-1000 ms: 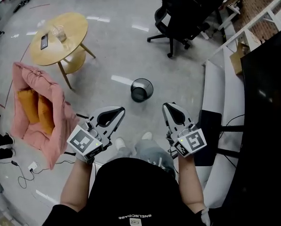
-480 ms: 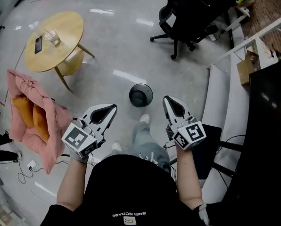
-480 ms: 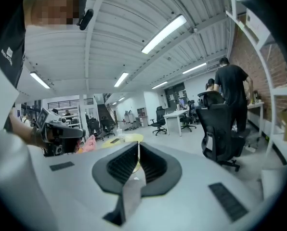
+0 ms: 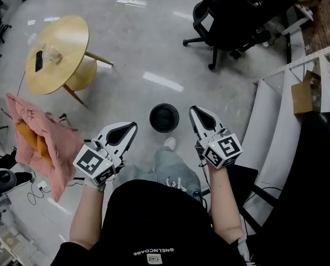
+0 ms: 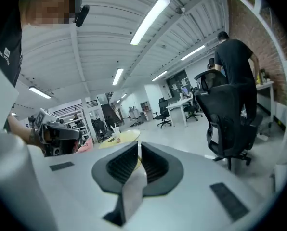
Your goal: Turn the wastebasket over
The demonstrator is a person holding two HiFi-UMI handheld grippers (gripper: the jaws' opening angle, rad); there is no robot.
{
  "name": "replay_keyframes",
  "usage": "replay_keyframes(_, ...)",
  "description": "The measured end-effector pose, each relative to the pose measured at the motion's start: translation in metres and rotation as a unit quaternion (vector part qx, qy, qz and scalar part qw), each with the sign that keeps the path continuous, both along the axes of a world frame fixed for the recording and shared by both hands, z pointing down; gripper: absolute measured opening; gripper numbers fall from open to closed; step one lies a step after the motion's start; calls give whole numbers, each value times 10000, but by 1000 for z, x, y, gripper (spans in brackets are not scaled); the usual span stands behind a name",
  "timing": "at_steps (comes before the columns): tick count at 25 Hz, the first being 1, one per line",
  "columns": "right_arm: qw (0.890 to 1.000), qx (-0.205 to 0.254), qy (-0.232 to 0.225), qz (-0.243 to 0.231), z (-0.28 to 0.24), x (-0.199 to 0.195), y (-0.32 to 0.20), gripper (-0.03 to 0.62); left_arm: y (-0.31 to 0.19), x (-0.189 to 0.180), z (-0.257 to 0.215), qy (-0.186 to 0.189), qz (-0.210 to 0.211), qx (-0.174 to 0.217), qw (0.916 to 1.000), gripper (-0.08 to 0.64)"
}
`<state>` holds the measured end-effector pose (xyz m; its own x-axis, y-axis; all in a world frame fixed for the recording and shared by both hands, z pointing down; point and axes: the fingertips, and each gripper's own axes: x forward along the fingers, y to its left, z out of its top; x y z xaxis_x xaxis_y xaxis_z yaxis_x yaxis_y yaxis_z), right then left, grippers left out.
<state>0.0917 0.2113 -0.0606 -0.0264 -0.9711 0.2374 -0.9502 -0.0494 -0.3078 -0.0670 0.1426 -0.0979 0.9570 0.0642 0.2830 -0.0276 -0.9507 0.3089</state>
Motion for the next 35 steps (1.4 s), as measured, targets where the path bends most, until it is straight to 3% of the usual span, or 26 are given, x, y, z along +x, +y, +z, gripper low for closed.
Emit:
replay_keyframes(7,9977,-553,-355,161,55,25,0,15,-20,18,59,-543,-102,-211,9983,15)
replay_keyframes(13,9886,-1220,-688,550,117,22,0,33,-40,22,124,-1005,249,-516,9933,47)
replay_keyframes(16,9804,-1625,-812,760,156,17,-1,58,-53,26,166,-1348,466,-714,9872,120)
replay_keyframes(24,9591,-2502,-955,914,284,17,9,114,-65,37,316,-2110,635,-1160,9685,170)
replay_keyframes(31,9388,-3099,-1157,965,396,22,34,153,-62,28,440,-2557,177,-1771,9502,227)
replay_keyframes(35,9264,-3446,-1260,851,462,20,38,161,-62,24,505,-2818,139,-1971,9389,250)
